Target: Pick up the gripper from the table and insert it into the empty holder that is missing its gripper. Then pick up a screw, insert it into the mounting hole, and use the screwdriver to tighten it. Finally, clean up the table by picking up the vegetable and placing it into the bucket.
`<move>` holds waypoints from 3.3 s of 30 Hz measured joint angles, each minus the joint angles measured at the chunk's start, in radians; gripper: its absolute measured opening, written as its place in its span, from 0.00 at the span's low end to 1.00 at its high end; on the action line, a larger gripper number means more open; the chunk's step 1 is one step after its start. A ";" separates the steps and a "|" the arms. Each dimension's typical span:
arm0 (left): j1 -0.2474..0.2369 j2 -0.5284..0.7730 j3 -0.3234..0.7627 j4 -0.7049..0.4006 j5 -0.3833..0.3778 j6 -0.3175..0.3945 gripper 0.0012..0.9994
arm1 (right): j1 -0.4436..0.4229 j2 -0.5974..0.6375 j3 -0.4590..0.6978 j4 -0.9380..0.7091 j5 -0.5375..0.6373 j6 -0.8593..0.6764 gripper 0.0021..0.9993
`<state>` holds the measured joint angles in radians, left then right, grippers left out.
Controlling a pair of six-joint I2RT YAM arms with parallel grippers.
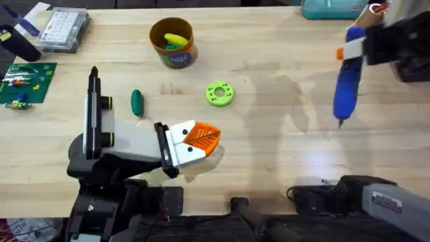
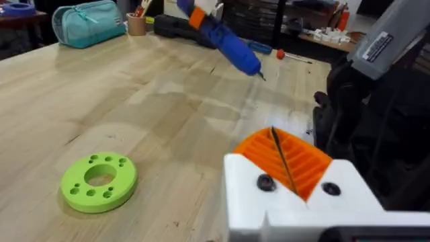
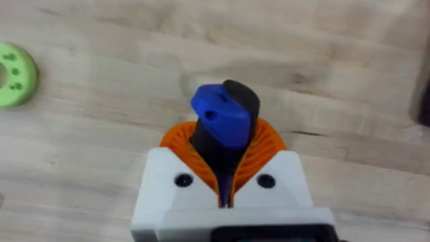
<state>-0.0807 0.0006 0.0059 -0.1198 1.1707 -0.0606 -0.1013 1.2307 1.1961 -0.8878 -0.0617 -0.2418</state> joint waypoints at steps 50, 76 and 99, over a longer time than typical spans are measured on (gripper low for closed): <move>0.000 0.000 0.000 0.000 0.001 0.000 0.01 | 0.370 -0.284 -0.063 0.703 -0.606 0.187 0.05; 0.000 0.000 0.000 -0.001 0.006 0.000 0.01 | 0.750 -0.156 -0.238 1.220 -0.658 0.254 0.05; 0.000 0.000 0.000 -0.003 0.012 0.000 0.01 | 0.877 -0.081 -0.238 1.287 -0.725 0.193 0.05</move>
<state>-0.0807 0.0006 0.0059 -0.1226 1.1824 -0.0608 0.7762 1.1496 0.9577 0.3996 -0.7871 -0.0490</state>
